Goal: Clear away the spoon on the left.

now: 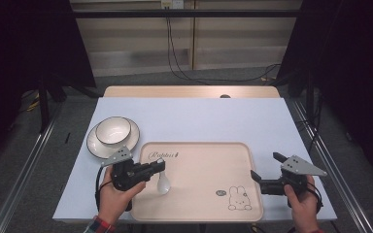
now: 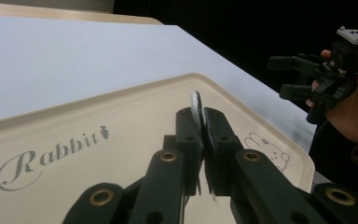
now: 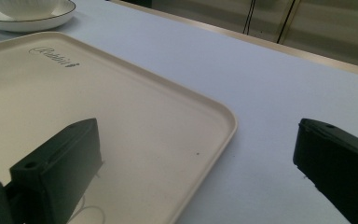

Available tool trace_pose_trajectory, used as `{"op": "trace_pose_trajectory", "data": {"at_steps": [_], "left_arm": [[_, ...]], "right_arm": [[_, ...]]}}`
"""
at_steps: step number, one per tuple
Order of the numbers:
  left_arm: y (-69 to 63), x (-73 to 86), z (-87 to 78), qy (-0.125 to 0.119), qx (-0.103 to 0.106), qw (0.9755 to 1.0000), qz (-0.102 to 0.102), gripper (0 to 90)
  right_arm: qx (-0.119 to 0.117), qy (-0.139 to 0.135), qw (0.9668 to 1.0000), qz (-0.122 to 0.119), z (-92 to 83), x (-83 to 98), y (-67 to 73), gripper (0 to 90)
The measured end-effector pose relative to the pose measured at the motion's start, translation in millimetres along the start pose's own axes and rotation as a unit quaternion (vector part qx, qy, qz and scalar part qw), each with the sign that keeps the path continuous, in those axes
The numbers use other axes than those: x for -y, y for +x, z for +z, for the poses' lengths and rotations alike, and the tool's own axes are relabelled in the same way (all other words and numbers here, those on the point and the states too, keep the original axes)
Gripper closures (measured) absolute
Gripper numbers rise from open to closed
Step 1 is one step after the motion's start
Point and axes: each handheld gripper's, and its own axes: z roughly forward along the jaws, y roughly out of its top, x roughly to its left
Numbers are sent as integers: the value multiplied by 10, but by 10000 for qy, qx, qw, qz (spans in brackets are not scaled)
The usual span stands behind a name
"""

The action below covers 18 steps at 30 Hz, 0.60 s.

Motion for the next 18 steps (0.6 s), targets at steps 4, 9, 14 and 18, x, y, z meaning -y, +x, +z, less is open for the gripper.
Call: {"op": "trace_pose_trajectory", "data": {"at_steps": [4, 9, 14, 18], "left_arm": [[-38, 11, 1, 19, 85, 10000, 9, 855], [-76, 23, 14, 97, 170, 9998, 0, 855], [-90, 34, 26, 143, 241, 9996, -15, 854], [-90, 37, 29, 165, 254, 9995, -43, 855]], "right_arm": [[-2, 2, 10000, -3, 0, 0, -1, 5], [-5, 12, 10000, -2, 1, 1, 1, 5], [-17, 4, 10000, -9, 1, 0, 2, 5], [-19, 1, 10000, -6, -2, 0, 2, 5]]}}
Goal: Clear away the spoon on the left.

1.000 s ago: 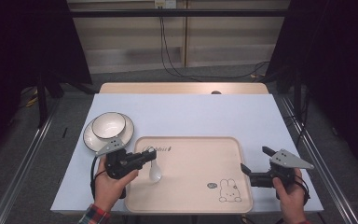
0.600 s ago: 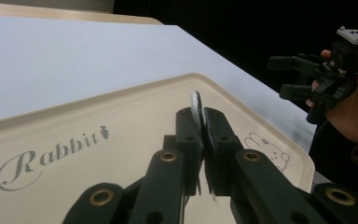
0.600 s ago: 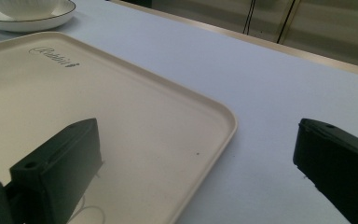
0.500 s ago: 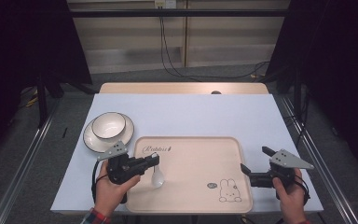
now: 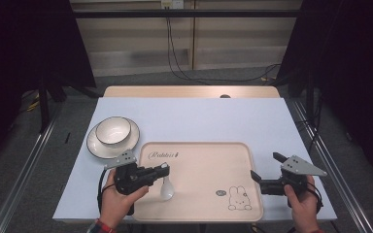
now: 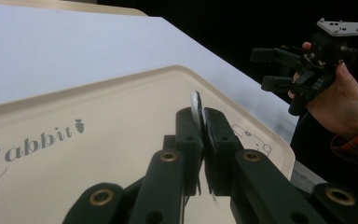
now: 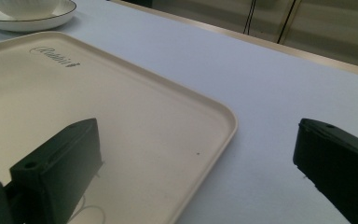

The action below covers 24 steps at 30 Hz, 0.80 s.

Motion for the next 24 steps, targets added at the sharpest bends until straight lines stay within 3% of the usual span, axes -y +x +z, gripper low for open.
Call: {"op": "trace_pose_trajectory", "data": {"at_steps": [12, 16, 24], "left_arm": [[106, 8, 33, -9, -21, 10000, -32, 847], [143, 6, 54, 2, -108, 9999, 106, 829], [226, 5, 96, -9, -200, 9997, 169, 808]], "right_arm": [[5, 7, 10000, 0, 1, 0, -1, 5], [3, 13, 10000, -15, 5, 0, 2, 5], [4, 28, 10000, -42, 9, 1, 6, 5]]}}
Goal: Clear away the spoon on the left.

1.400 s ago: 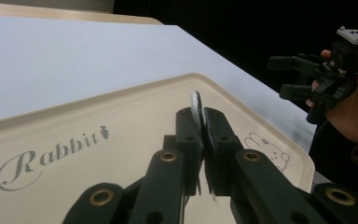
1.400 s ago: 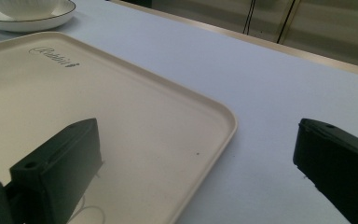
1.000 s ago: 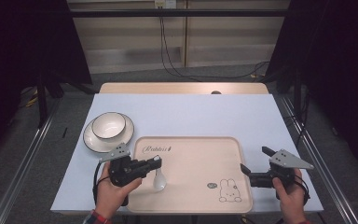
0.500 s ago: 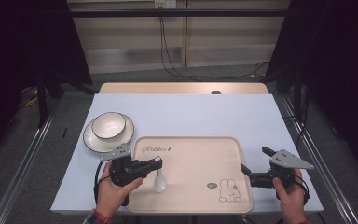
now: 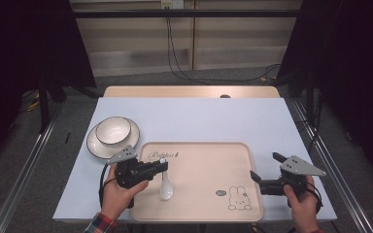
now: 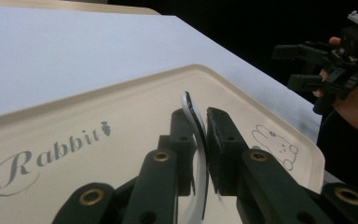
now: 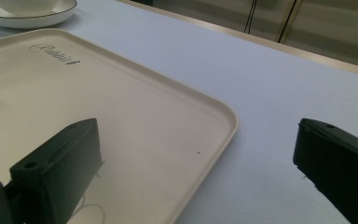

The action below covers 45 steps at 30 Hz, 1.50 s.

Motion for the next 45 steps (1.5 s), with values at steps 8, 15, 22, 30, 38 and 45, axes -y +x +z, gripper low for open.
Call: {"op": "trace_pose_trajectory", "data": {"at_steps": [8, 15, 22, 30, 38, 45], "left_arm": [[46, 12, 30, -32, -93, 9999, 39, 787], [101, 22, 75, -71, -140, 9999, 71, 764], [156, 31, 101, -67, -161, 9998, 103, 749], [213, 52, 113, -90, -174, 9998, 27, 735], [256, 70, 135, -86, -204, 9998, 13, 720], [287, 85, 170, -79, -241, 9997, 14, 704]], "right_arm": [[-20, -21, 10000, -17, -7, 1, 7, 5], [2, -14, 10000, -10, -16, 5, 10, 5], [2, 16, 10000, -8, -28, 16, 6, 5], [15, 17, 10000, 38, -32, 26, 11, 5], [-6, 6, 10000, 14, -39, 27, 12, 5], [-1, 24, 10000, 18, -46, 29, 7, 5]]}}
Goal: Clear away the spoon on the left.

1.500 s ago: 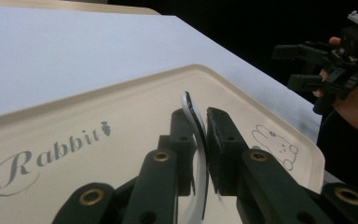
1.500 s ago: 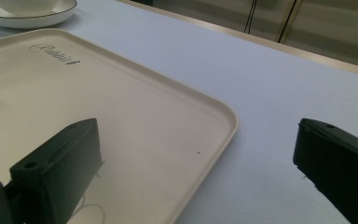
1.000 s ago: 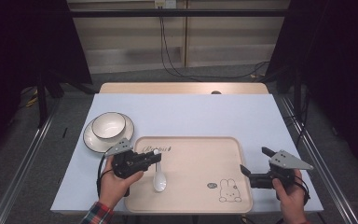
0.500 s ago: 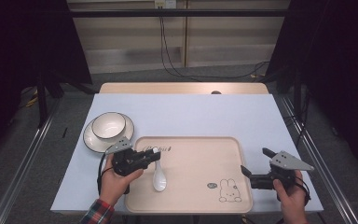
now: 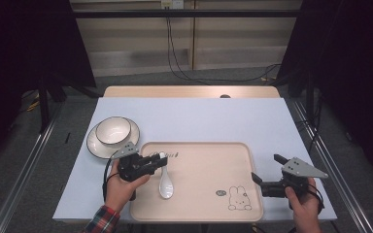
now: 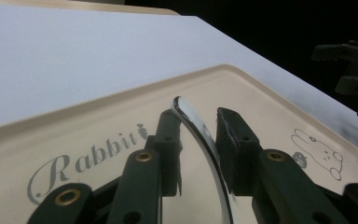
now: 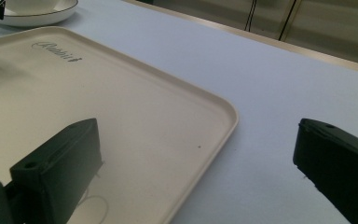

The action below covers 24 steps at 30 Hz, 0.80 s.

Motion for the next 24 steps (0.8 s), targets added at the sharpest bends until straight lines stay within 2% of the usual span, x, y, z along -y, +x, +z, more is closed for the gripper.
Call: {"op": "trace_pose_trajectory", "data": {"at_steps": [24], "left_arm": [[74, 42, 63, 76, -132, 9999, -2, 654]], "right_arm": [[-72, 61, 10000, -8, 18, 9, 2, 6]]}}
